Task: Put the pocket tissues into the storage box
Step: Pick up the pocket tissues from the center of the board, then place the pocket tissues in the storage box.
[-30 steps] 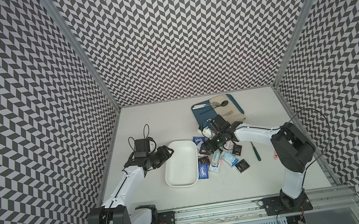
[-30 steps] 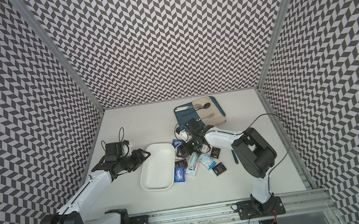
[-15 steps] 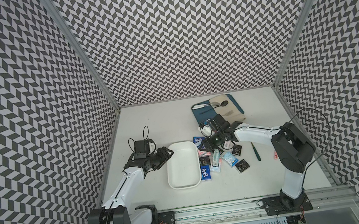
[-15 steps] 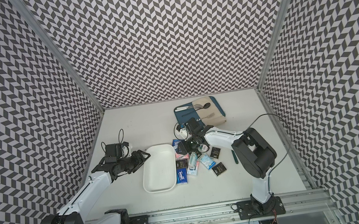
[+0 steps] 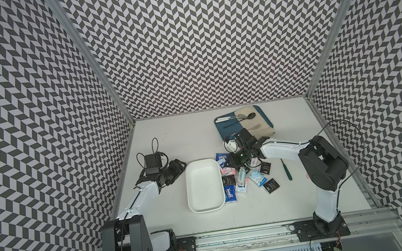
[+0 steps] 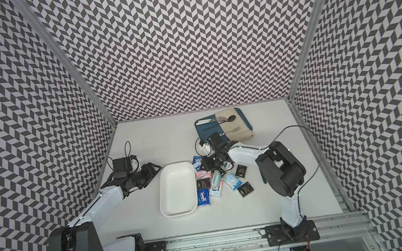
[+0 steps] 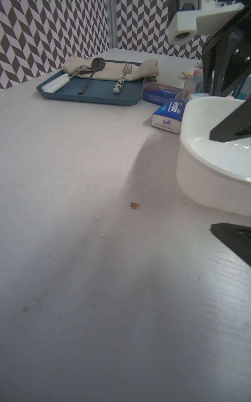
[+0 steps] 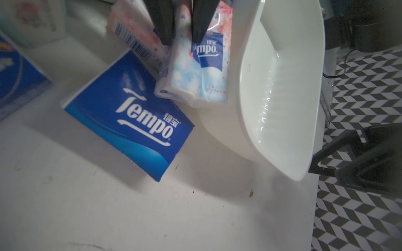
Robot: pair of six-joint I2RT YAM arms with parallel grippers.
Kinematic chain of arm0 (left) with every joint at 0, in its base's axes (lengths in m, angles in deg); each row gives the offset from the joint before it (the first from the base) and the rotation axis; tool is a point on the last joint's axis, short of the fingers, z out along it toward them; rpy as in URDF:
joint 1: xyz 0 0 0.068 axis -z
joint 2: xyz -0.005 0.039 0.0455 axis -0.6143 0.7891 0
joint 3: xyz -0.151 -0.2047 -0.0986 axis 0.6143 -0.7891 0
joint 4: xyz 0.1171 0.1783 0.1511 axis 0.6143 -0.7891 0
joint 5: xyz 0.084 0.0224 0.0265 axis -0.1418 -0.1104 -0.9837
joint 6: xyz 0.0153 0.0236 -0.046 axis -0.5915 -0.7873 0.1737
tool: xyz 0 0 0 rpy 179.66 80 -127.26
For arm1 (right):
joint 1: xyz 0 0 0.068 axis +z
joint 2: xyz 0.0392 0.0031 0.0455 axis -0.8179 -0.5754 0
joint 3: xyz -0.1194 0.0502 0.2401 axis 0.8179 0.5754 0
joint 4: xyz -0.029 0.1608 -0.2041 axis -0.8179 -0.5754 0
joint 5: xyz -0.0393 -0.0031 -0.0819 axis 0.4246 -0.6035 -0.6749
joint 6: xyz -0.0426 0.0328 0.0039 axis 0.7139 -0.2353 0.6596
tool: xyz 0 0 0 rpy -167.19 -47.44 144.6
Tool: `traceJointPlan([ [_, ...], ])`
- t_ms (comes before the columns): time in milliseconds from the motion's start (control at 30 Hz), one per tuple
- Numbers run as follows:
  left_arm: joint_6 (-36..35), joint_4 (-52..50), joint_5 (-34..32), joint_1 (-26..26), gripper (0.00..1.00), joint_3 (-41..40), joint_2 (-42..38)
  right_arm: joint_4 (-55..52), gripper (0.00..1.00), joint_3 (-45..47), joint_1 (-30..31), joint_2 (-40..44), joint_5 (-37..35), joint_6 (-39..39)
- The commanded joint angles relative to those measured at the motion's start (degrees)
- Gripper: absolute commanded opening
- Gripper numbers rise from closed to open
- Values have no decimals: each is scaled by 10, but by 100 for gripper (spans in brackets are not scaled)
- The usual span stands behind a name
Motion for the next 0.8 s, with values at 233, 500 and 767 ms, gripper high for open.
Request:
traceJointPlan([
  [233, 11, 76, -1, -9, 65, 34, 26, -24, 6, 6, -17, 94, -45, -71],
  [500, -25, 78, 9, -9, 65, 22, 28, -12, 5, 0, 38, 148, -36, -144],
  [767, -40, 71, 17, -9, 66, 18, 19, 40, 6, -40, 155, 71, -31, -227],
])
